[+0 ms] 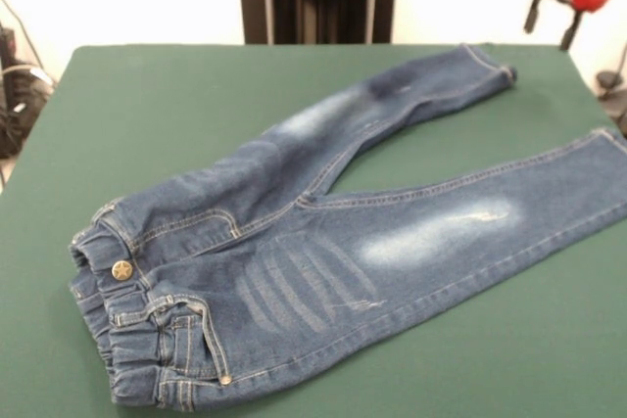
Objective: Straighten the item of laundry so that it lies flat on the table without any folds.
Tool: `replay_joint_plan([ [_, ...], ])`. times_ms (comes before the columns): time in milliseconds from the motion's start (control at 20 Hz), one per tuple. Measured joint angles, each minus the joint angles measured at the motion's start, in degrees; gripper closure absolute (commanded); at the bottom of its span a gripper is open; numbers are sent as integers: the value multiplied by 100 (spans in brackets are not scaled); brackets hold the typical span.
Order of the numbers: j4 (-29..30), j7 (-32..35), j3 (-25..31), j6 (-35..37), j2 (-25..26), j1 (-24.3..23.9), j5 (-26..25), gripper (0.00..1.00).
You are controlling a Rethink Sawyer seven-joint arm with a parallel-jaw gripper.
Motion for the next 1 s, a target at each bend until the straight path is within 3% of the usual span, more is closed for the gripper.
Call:
replay_joint_plan([
  [500,-423,0,-3,994,-906,-68,-6,0],
  [1000,-533,0,-4,645,-716,-474,-14,0],
])
